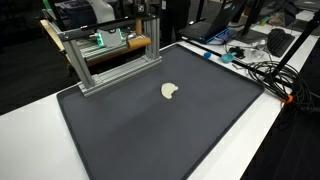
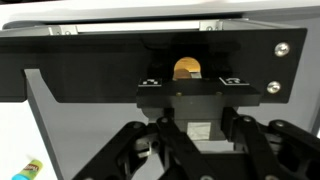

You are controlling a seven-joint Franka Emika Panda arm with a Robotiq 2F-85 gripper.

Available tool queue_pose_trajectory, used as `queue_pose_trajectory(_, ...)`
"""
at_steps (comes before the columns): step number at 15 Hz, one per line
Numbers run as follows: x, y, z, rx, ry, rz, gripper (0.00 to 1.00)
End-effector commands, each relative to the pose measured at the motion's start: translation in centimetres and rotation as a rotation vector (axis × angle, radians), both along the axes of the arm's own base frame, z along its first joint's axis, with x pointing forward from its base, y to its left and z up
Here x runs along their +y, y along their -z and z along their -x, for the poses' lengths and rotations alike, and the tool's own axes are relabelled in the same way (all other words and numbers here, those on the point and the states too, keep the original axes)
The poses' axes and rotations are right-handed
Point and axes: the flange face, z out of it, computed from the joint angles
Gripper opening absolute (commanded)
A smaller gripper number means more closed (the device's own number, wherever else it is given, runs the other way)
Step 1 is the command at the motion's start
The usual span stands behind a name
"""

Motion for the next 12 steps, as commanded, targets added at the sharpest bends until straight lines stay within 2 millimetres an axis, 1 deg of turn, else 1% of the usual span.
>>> queue_pose_trajectory(1,0.1,-0.3,2.5,-0.014,-0.052,0.005,0.22)
queue_pose_trajectory(2,0.2,-0.1,2.7,-0.004,-0.047,0.000,0.72)
queue_pose_trajectory(3,0.2,0.1,2.8,0.003,-0.043,-0.002,0.73)
queue_pose_trajectory(5,0.1,0.1,3.1,0.007,-0.042,-0.007,0.86)
queue_pose_trajectory(6,0.1,0.0,3.2,0.001,-0.036,-0.004,0.94)
queue_pose_trajectory(7,0.0,-0.3,3.4,-0.006,-0.032,-0.006,0.98)
queue_pose_trajectory(8,0.0,-0.6,3.5,-0.018,-0.029,0.000,1.00)
queue_pose_trajectory(10,-0.4,-1.9,4.2,-0.058,-0.009,0.013,1.00)
queue_pose_trajectory(12,-1.3,-3.9,5.8,-0.136,0.008,0.026,1.00)
